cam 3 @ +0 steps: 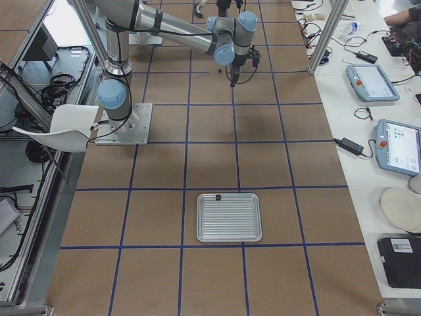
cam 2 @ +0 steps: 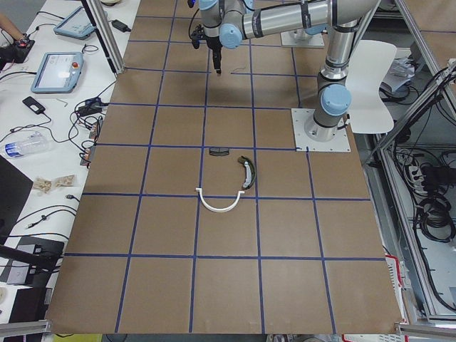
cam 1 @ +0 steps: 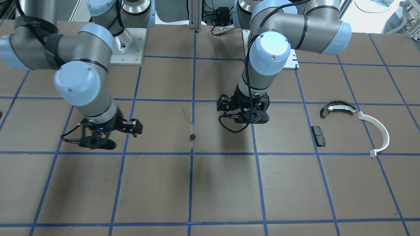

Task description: Place bearing gear from tray to pile

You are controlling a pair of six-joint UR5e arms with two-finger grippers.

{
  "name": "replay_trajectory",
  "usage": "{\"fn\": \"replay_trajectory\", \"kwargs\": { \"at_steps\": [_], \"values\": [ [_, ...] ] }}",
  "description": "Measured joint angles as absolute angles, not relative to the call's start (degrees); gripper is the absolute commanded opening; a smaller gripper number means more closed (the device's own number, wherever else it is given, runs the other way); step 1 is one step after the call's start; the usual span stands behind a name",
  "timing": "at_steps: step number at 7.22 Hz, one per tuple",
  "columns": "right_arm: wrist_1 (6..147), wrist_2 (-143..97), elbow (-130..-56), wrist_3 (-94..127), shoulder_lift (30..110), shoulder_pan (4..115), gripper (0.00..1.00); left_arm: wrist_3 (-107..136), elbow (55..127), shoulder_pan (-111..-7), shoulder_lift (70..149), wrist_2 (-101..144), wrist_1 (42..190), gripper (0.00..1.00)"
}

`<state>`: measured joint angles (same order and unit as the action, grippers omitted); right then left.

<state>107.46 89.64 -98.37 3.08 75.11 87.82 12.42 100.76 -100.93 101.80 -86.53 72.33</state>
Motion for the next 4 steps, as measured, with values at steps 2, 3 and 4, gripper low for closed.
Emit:
{"fn": "replay_trajectory", "kwargs": {
  "at_steps": [2,3,4],
  "values": [
    [106.1,89.97,-98.43,-9.41,77.21,74.54,1.0,21.37,100.62,-107.38,108.87,-83.56,61.95,1.0],
    [106.29,90.81,-98.39,-17.96,77.48,68.5,1.0,25.92,100.09,-110.66,112.64,-83.26,57.15,1.0],
    [106.93,91.54,-98.35,-28.5,77.52,62.92,1.0,29.36,99.25,-112.89,115.55,-83.54,54.49,0.98]
  ]
}}
